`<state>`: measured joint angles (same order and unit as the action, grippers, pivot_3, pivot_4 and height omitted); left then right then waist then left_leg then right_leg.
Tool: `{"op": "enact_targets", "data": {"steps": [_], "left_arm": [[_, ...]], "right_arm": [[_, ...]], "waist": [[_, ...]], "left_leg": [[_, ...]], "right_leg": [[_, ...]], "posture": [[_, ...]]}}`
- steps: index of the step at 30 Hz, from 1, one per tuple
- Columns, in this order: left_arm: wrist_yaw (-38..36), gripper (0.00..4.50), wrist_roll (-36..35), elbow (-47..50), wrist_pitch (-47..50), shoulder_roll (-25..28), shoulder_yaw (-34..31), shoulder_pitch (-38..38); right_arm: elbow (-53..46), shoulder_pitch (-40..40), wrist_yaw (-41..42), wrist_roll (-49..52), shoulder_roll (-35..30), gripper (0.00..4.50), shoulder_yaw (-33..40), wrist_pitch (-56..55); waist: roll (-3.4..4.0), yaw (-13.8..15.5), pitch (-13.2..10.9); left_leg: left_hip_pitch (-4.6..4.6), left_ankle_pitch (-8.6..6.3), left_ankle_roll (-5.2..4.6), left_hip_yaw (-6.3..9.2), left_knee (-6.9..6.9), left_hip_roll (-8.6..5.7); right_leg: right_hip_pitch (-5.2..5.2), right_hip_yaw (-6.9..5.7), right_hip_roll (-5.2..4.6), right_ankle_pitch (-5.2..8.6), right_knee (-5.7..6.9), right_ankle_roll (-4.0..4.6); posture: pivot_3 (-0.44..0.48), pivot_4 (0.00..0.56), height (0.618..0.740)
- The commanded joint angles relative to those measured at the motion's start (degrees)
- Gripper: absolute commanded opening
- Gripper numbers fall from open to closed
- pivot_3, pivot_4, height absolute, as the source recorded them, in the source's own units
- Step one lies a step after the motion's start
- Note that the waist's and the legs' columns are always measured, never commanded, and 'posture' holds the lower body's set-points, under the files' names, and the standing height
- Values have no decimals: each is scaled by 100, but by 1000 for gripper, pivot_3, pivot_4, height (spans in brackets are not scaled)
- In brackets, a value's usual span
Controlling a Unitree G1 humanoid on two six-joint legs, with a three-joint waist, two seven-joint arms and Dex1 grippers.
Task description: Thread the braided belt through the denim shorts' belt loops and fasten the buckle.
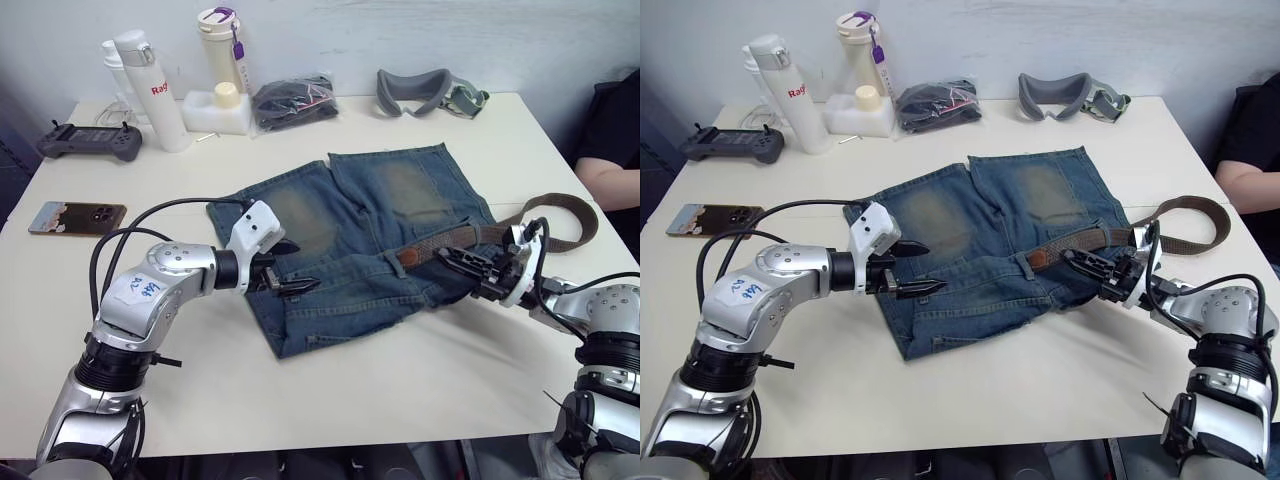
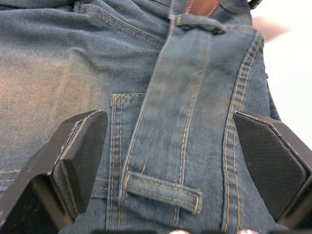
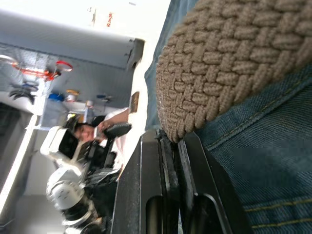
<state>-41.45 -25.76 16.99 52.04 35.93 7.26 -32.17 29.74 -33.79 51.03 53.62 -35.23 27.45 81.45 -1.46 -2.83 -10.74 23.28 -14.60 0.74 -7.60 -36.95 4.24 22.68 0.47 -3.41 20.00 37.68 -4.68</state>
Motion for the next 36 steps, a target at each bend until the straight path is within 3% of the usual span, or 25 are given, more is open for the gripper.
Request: {"op": "enact_targets", "data": {"steps": [1, 11, 16, 26, 36], "left_arm": [[-22, 4500, -8, 169, -59, 15, -57, -13], [-87, 4500, 5, 170, -44, 96, -20, -48], [-98, 4500, 2, 179, -25, 91, -15, -59], [-90, 4500, 29, 175, -39, 93, 20, -38], [-83, 4500, 57, 172, -67, 44, 64, -33]], "right_arm": [[-150, -3, 56, 283, 57, 27, 200, 146], [504, -205, 83, 331, -79, 27, 727, -177], [218, 95, 291, 203, -136, 27, 317, -25], [615, 155, 287, -234, 7, 27, -33, -537], [1353, -380, 36, -182, 80, 27, 466, -1025]], "waist": [[0, -6, 0], [0, 3, 0], [0, 29, 0], [0, 43, 0], [0, 41, 0]], "left_leg": [[0, 0, 0, 0, -1, 0], [0, -1, -1, -2, -1, -5], [0, -2, -1, -1, 1, -4], [0, -3, -1, -3, -2, -5], [-1, -3, -1, -6, -2, -7]], "right_leg": [[0, 0, 0, 0, 0, 0], [0, 0, -1, 0, -1, -1], [0, 0, -2, 0, -4, -1], [-1, 1, -2, -1, -5, -3], [0, 2, -1, -2, -5, -4]], "posture": [[0, 150, 730], [0, 150, 730], [0, 150, 730], [0, 150, 730], [0, 150, 730]]}}
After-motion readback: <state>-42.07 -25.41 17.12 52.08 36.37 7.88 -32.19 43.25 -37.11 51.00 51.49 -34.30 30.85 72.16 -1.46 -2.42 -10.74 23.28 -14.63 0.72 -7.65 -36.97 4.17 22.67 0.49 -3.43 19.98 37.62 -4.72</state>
